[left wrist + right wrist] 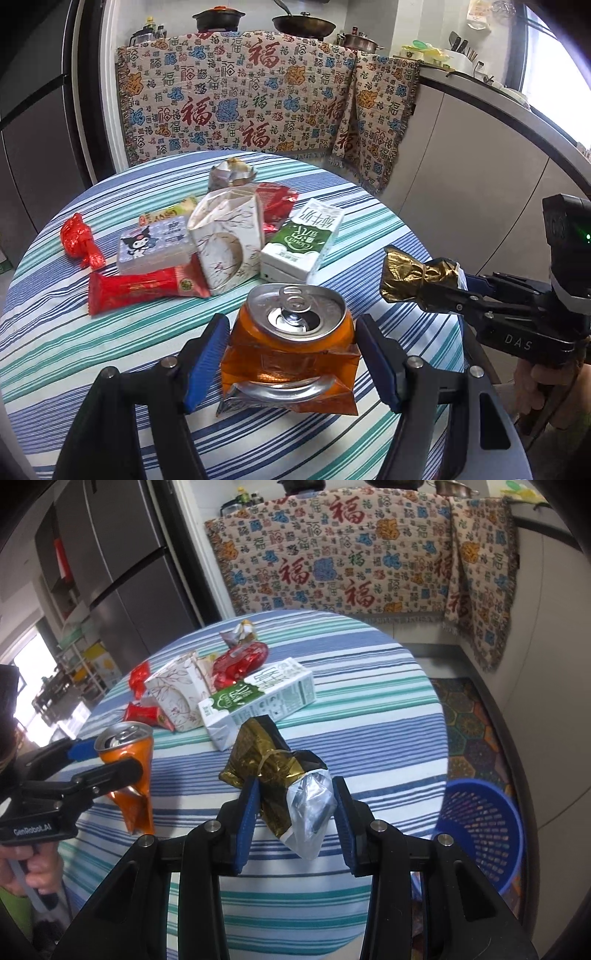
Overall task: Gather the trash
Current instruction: 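Carry the can and foil wrapper over the wastebasket and open both tools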
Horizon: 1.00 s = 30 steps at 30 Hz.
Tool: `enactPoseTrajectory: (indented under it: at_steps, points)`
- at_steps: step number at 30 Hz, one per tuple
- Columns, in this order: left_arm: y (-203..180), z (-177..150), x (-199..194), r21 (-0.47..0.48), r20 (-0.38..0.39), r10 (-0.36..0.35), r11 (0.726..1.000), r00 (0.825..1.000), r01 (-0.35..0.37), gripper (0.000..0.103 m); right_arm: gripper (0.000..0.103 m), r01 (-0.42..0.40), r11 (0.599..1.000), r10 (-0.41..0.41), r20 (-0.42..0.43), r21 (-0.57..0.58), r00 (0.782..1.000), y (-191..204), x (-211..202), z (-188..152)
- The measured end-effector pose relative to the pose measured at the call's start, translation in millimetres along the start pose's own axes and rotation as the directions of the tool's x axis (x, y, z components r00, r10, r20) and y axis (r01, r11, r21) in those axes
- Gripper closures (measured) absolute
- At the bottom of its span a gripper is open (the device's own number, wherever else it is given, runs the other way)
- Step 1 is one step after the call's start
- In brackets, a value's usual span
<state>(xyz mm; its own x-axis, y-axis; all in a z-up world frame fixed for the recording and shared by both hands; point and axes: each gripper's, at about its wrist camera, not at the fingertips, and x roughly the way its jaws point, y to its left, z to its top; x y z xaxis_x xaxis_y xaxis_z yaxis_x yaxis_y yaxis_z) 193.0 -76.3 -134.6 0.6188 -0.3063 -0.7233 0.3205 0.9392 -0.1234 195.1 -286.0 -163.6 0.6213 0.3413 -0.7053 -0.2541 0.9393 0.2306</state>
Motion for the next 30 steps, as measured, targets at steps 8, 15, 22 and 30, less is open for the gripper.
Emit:
enactPoseTrajectory:
  at_steps: [8, 15, 22, 30]
  points:
    - [-22, 7, 8, 0.017, 0.002, -0.009, 1.000, 1.000, 0.009, 0.031, 0.063, 0.017, 0.998, -0.017, 0.007, 0.055, 1.000, -21, -7, 1]
    - [-44, 16, 18, 0.037, -0.004, -0.040, 0.999, 0.999, 0.040, 0.031, 0.063, 0.036, 0.993, -0.040, 0.029, 0.112, 0.999, -44, -19, 0]
    - [-95, 38, 37, 0.084, -0.008, -0.116, 0.990, 0.993, 0.116, 0.031, 0.063, 0.140, 0.962, -0.153, 0.038, 0.232, 0.988, -104, -47, 11]
    - [-171, 72, 72, 0.126, -0.018, -0.211, 0.969, 0.977, 0.211, 0.031, 0.063, 0.292, 0.918, -0.292, -0.041, 0.268, 0.956, -184, -65, 35]
